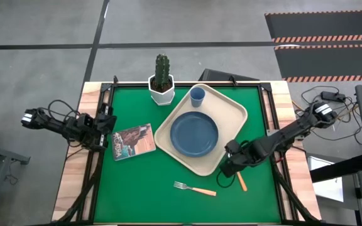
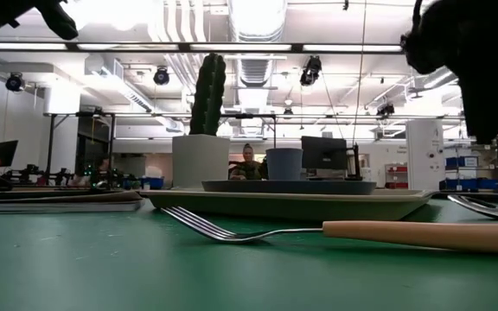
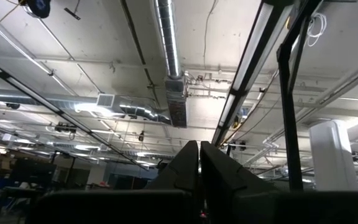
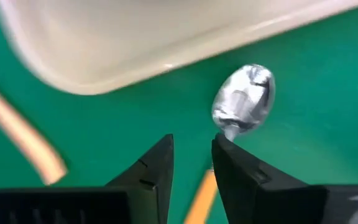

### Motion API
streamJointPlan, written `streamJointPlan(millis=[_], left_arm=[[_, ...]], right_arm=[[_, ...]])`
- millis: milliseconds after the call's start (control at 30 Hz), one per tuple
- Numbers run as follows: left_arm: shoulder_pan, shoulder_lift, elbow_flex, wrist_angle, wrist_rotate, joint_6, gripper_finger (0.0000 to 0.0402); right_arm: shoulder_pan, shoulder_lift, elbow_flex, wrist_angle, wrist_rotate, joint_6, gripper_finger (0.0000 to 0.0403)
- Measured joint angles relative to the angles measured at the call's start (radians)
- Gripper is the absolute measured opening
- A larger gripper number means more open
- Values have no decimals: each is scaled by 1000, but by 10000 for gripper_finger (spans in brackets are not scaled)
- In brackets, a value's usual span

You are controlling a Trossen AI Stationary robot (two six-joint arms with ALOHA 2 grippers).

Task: Pick and place plate/cup/fork/spoon on tray
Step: Put the orange spoon on the right of the white tray

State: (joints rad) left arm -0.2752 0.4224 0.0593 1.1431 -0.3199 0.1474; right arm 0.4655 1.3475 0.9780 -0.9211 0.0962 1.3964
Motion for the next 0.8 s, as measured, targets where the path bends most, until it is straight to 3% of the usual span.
streamJointPlan(millis=[200,400,800], left_arm=[[0,10,0,0,-3,-3,0],[0,10,0,0,-3,-4,0],[0,9,0,1,-3,-6,0]], right_arm=[[4,111,49,-92,-69,20,137],[4,190,77,-89,-71,2,169],[3,213,21,-38,-50,-2,178]])
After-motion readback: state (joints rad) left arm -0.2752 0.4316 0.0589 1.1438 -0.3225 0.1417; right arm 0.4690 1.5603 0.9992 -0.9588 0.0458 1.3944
